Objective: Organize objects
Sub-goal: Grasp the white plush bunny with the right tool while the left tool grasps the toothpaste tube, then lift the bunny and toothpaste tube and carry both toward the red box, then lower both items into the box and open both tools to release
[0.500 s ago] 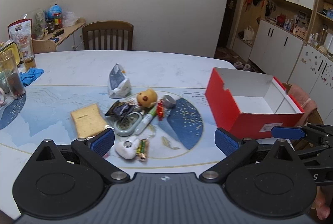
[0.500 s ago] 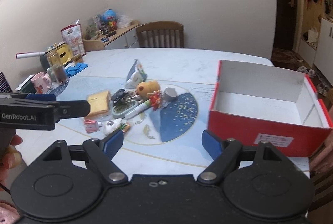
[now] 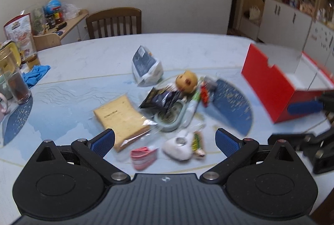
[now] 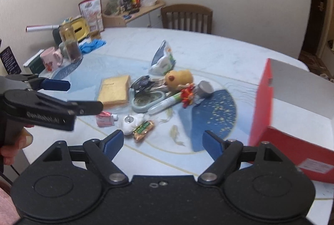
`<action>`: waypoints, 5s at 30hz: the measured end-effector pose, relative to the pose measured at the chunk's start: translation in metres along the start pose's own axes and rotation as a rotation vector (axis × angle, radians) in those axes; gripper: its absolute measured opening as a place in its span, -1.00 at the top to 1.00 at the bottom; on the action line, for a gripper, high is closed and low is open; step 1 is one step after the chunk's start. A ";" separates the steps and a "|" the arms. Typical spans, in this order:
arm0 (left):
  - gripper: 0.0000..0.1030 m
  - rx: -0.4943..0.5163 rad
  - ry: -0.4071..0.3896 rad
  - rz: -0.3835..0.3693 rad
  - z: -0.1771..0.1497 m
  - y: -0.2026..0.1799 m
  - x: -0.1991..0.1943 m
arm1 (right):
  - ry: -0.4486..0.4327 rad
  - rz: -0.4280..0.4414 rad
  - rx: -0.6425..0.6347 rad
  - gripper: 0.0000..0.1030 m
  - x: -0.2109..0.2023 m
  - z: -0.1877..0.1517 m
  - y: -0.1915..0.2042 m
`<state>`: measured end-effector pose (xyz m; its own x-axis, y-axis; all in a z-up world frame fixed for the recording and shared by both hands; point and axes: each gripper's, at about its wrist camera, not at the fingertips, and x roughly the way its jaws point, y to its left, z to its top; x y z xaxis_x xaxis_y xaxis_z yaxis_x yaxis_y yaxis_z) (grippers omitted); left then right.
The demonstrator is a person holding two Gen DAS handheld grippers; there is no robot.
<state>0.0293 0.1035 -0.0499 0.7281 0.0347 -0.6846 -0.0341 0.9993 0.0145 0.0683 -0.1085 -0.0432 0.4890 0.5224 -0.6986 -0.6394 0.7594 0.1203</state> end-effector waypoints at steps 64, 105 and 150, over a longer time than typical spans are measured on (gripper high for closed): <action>0.80 0.285 -0.025 -0.097 -0.059 0.050 0.057 | 0.241 -0.083 -0.129 0.01 0.132 0.033 0.066; -0.06 0.073 0.113 -0.082 -0.032 -0.011 0.092 | 0.192 0.017 -0.046 0.01 0.045 -0.014 -0.027; 0.55 0.247 0.017 -0.377 0.130 -0.193 0.065 | -0.013 -0.152 0.042 0.01 -0.052 0.020 -0.187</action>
<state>0.1722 -0.0849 -0.0023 0.6469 -0.3308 -0.6871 0.3977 0.9151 -0.0662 0.1742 -0.2698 -0.0155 0.5865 0.4046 -0.7017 -0.5320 0.8457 0.0430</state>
